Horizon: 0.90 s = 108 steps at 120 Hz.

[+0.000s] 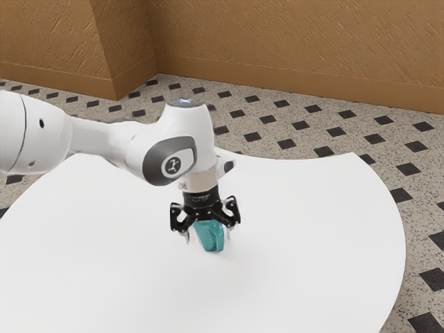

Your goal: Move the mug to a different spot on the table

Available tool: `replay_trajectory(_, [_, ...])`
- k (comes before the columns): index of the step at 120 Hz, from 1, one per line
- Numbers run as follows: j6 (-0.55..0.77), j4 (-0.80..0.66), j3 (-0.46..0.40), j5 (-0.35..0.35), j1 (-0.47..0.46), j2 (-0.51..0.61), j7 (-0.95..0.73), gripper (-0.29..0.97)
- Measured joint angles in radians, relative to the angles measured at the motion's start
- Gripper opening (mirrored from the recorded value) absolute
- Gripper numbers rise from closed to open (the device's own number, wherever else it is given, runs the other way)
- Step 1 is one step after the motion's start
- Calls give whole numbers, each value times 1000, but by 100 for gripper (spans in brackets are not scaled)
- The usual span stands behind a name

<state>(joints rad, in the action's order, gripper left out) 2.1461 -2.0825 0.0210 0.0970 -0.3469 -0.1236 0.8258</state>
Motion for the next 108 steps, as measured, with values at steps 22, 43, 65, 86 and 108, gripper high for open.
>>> replay_trajectory(22, [69,2,21,8,3,-36,188,68])
replay_trajectory(43, [111,30,22,9,3,-91,331,68])
replay_trajectory(65, [129,43,22,7,4,-113,442,65])
replay_trajectory(86, [137,44,23,8,5,-120,521,49])
replay_trajectory(108, [140,46,24,9,5,-127,584,33])
